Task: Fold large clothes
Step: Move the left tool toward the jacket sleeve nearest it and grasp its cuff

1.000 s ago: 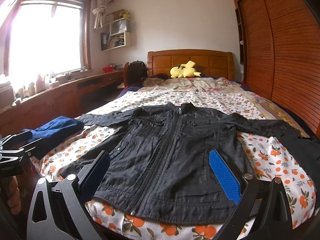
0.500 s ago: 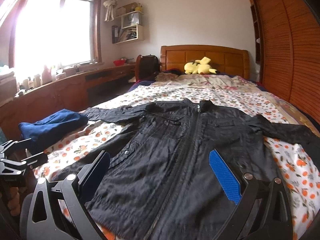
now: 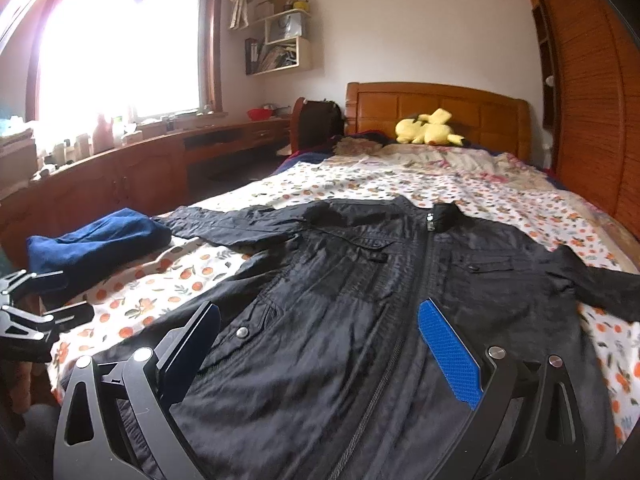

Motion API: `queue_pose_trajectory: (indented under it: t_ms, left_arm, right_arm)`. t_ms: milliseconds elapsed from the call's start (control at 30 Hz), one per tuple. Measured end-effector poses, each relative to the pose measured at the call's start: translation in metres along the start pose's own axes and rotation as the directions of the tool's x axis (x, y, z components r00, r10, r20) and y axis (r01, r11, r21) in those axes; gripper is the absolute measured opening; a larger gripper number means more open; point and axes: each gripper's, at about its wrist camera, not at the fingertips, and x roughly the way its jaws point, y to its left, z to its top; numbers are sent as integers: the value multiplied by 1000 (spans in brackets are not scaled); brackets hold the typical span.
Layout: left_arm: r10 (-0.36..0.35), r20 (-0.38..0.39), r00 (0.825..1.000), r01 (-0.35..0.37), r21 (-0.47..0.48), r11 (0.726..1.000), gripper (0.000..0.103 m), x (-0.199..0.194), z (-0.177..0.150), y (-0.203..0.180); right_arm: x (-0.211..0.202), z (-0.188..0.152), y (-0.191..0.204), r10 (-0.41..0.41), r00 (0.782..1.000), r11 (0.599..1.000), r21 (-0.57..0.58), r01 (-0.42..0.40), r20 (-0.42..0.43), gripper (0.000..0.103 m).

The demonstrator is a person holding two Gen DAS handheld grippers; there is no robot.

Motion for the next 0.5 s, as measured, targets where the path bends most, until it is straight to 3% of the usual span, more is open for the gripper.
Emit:
queue_pose_trajectory:
  t_ms: [200,300,500]
  left_arm:
    - [39,-11,999,-39,-27,999,101,36,24,12]
    - [10,-35,999,-12,-69,998,101,63,35,23]
    - [-23,-64,998,17,-89,996,101,112,58,35]
  right_arm:
    - [35,-10,-21,8,999,999,44,-6,-39,96]
    - [40,-13,-31,34,998,996,88,-29,-60,96]
    - [35,-13,-32,4,1000,997,74,-2,-31,96]
